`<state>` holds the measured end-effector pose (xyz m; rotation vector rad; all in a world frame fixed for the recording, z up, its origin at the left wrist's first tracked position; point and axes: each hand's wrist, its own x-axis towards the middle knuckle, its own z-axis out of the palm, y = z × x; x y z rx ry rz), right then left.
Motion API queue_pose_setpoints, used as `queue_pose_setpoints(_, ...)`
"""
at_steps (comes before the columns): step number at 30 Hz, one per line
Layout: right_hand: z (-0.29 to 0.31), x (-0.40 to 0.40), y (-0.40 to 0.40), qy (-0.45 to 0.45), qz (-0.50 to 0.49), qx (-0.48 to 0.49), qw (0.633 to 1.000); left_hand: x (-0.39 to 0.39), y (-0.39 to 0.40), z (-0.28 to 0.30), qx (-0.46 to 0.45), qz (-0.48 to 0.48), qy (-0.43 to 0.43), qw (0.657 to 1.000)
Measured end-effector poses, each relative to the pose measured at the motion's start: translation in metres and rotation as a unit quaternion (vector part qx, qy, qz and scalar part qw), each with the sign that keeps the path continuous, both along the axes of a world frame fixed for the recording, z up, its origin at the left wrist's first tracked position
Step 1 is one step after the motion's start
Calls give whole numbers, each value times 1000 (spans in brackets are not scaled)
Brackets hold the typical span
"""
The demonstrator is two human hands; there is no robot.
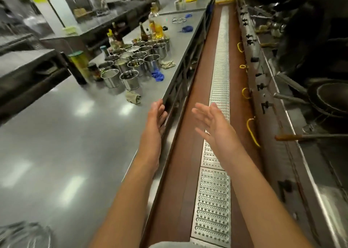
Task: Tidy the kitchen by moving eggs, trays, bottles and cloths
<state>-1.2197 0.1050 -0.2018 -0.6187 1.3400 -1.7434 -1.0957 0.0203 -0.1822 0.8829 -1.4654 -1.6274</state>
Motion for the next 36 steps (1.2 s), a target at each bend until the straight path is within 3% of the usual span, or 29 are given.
queue_pose_setpoints(9, -23, -32, -97, 22, 41, 29, 998, -19, -96, -34, 18, 38, -11, 999)
queue_pose_setpoints(20, -7, -112, -237, 50, -85, 79, 992, -122, -273, -42, 54, -58, 38, 996)
queue_pose_setpoints(29, -4, -178, -299, 61, -140, 74, 985, -198, -333, -35, 37, -145, 53, 987)
queue_pose_setpoints(36, -17, -240, -346, 47, -136, 70, 987, -262, -376, -40, 37, -144, 28, 988)
